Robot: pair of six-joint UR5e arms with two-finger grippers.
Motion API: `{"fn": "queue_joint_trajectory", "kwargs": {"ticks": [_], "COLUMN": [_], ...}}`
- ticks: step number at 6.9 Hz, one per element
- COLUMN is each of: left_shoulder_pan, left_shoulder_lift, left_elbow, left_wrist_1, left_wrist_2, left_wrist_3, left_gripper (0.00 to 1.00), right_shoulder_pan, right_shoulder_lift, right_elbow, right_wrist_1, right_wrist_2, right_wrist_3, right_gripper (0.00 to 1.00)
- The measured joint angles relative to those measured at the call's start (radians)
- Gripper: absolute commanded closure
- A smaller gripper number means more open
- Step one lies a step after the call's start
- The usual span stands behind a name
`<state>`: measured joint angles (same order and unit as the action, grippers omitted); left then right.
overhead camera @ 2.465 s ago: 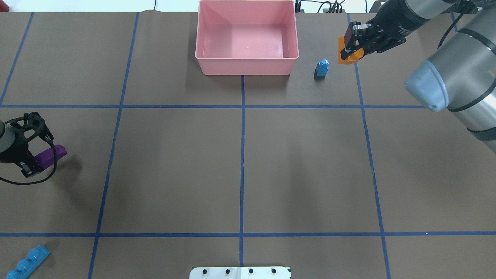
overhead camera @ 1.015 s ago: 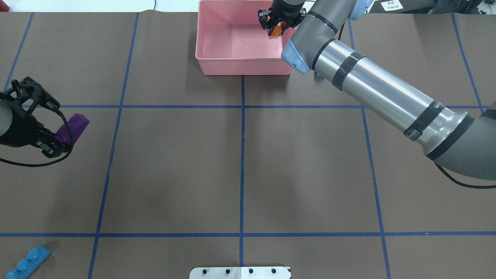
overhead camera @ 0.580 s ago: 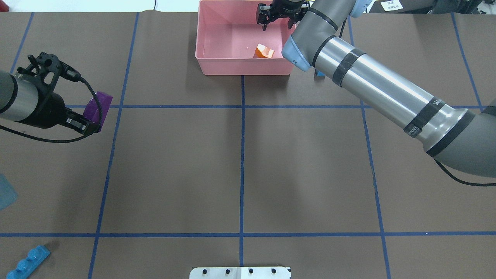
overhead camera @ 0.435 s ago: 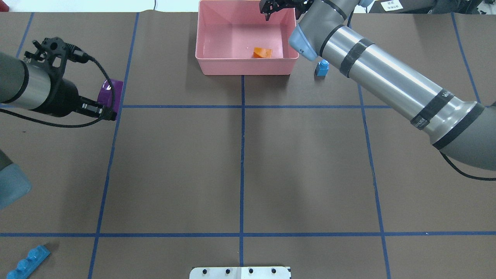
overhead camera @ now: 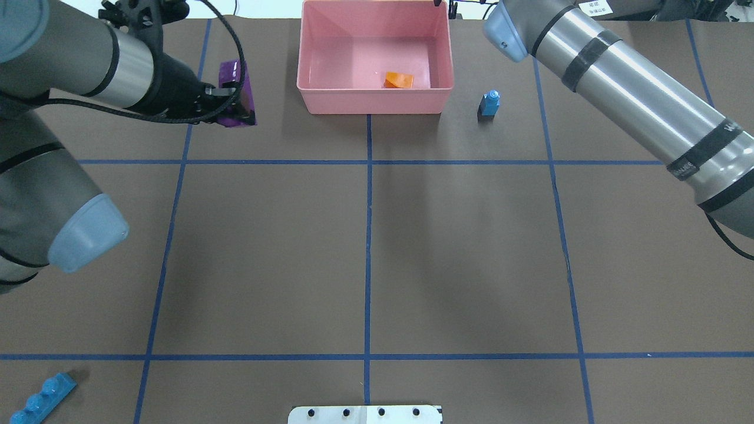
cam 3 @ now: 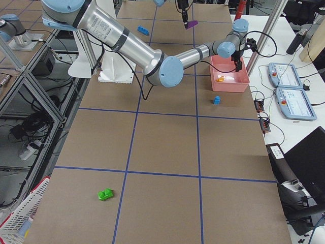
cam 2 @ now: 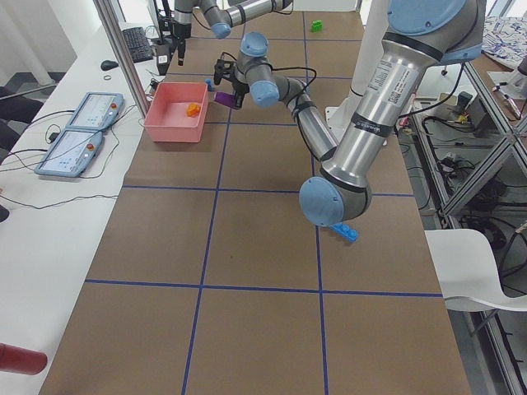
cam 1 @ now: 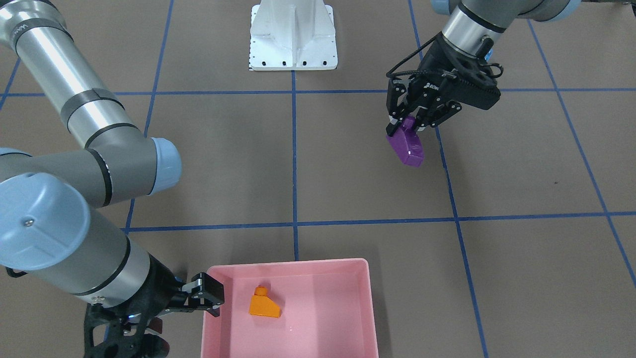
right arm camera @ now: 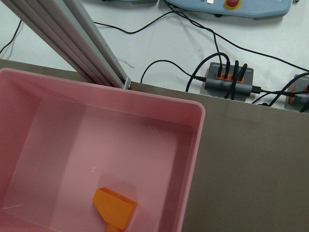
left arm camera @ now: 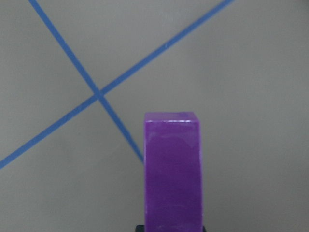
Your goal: Put all blocks into box
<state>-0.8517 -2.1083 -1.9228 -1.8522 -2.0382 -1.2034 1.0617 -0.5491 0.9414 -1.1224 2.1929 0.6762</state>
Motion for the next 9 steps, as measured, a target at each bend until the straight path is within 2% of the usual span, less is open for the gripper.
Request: {"fn": "queue_joint_trajectory", "kwargs": {"ticks": [2,5,7,8,9], "left_shoulder_pan": [0.013,0.04,0.051,0.056,0.065], "left_shoulder_lift": [-0.148,-0.368,-0.493,-0.534,-0.551], "left_elbow": [0.196,0.546,0.811,0.899,0.954], "left_wrist_1": [-0.129,-0.289,-0.426,-0.454,-0.463], "left_wrist_2": [0.085,0.266,0.379,0.42,0.465], "left_wrist_3": [-0.14,-0.27,-0.347,-0.383,-0.409], "left_gripper": [1.0,1.0,1.0,1.0,0.61], "right_shoulder_pan": [0.017,0.017,0.004,-0.015,-0.042], "right_shoulder_lift": [-0.055,-0.179,-0.247,-0.275,-0.293], "right_elbow": [0.033,0.065,0.134,0.17,0.19], "right_wrist_1": [0.019,0.2,0.231,0.235,0.236], "right_wrist_2": [0.013,0.007,-0.025,-0.056,-0.094], "right_wrist_3": [-0.059,-0.083,-0.085,-0.084,-0.084], "right_gripper": [0.01,0.01,0.01,0.01,0.01]}}
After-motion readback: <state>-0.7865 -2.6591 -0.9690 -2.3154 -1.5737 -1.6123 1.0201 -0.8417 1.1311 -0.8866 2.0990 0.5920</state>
